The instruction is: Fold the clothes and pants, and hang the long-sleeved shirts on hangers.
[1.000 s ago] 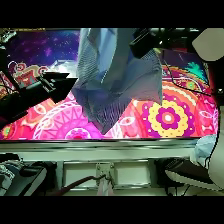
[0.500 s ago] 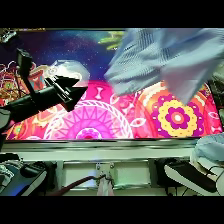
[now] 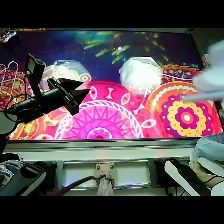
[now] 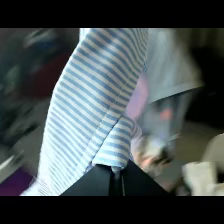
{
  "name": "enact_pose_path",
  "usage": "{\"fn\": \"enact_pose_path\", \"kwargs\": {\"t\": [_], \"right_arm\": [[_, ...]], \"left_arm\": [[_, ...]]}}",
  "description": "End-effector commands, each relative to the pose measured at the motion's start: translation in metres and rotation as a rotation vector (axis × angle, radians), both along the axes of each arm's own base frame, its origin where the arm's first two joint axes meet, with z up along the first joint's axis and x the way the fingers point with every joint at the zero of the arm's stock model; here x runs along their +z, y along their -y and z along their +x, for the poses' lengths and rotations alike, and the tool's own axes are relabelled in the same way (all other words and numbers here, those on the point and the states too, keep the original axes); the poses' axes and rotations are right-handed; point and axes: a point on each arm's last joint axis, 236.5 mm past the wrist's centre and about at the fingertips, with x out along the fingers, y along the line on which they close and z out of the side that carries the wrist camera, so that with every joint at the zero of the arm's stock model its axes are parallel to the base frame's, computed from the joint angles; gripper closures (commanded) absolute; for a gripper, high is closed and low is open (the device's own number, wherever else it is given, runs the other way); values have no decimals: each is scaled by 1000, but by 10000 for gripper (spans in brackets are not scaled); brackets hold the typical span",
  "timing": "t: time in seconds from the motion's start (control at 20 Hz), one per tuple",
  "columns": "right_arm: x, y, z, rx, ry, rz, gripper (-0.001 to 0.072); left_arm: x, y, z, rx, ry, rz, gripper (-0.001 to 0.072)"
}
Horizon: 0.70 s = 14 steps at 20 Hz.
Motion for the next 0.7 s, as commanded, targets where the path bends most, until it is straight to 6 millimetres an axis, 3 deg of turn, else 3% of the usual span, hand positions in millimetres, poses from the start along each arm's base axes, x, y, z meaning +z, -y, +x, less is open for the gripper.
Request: {"fn": "enact_pose_path", "kwargs": {"t": [0.0,0.15,0.3,0.45,0.65], "right_arm": [[21,33,-54,-179,56,-46,693],[30,54,-86,-286,76,-79,693],[27,74,-109,-363,141,-45,693],[31,93,-114,-374,183,-59,693],[18,123,-120,-399,214,-19,693]], "left_arm": [[1,-1,0,4,10,6,378],[1,-1,0,4,9,7,378],[0,-1,0,2,8,7,378],[1,-1,0,3,8,7,378],[1,-1,0,3,8,7,378]]}}
